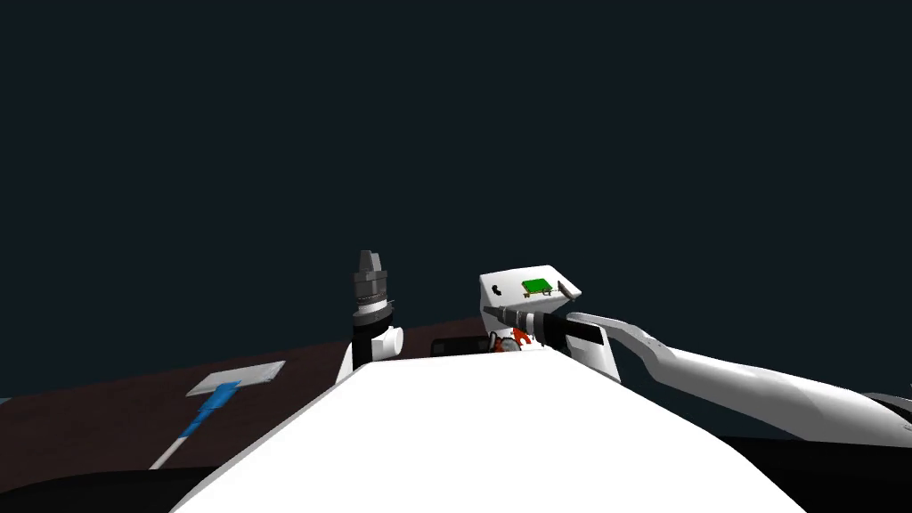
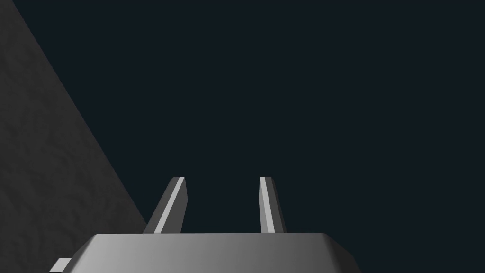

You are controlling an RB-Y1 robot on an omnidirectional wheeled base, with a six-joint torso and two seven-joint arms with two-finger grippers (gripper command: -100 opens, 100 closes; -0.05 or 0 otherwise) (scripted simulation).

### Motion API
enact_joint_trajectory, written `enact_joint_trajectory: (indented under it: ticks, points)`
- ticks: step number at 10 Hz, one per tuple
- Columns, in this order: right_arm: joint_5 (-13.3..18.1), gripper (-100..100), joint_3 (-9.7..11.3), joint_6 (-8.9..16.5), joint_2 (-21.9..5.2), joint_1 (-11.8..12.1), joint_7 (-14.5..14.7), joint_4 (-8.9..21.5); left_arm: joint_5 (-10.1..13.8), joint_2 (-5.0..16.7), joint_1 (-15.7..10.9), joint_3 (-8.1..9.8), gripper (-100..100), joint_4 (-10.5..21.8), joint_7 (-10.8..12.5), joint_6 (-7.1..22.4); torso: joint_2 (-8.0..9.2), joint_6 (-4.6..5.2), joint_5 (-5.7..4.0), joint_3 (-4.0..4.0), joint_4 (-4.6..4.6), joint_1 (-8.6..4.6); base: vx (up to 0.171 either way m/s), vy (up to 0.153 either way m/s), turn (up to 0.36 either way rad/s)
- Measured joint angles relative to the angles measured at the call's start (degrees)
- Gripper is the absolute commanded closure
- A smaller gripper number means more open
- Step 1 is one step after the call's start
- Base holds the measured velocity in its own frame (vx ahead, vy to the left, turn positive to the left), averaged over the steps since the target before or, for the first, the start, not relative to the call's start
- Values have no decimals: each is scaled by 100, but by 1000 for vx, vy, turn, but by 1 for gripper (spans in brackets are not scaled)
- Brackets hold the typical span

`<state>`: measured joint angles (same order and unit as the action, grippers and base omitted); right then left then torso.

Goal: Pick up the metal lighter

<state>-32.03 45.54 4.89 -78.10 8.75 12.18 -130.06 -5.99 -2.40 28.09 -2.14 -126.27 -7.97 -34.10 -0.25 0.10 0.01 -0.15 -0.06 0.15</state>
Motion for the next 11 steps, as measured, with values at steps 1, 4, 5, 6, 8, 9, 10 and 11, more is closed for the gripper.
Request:
enact_joint_trajectory:
  ticks: [1, 4, 5, 6, 8, 9, 10, 11]
  points:
    - [-105, -100, 137, 98, -171, -130, 52, 56, 0, 0, -1, -1, 0, 0, 0, 0, -5, -6, 1, -3, -1, -1, 13, -3, 115]
    - [-277, -100, 341, 300, -672, -255, 177, 132, 0, 0, 0, 0, 0, 0, 0, 0, -3, 0, 2, -1, 0, 6, 13, 12, 189]
    - [-376, -100, 393, 430, -886, -332, 201, 109, 0, 0, -1, -1, 0, 0, 0, 0, -6, -5, 3, -3, -1, 10, 26, 33, 406]
    - [-454, -100, 497, 584, -1066, -393, 268, 161, 0, 0, -1, -1, 0, 0, 0, 0, -11, -6, 4, -6, -3, 16, 30, 13, 102]
    - [-597, -100, 682, 700, -1441, -525, 378, 268, 0, 0, 0, -1, 0, 0, 0, 0, -9, -3, 4, -5, -2, 17, 18, 36, 121]
    - [-684, -100, 768, 780, -1513, -645, 437, 307, 0, 0, 0, 0, 0, 0, 0, 0, -4, 1, 4, -2, -1, 19, 1, 58, 148]
    - [-773, -100, 878, 809, -1685, -699, 510, 358, 0, -1, -1, -1, 0, 0, 0, 0, -8, 0, 6, -5, 0, 11, -2, 46, 89]
    - [-769, -100, 872, 893, -1757, -698, 517, 360, 0, 0, 0, 0, 0, 0, 0, 0, -15, 1, 3, -8, 0, -3, -2, 67, 149]
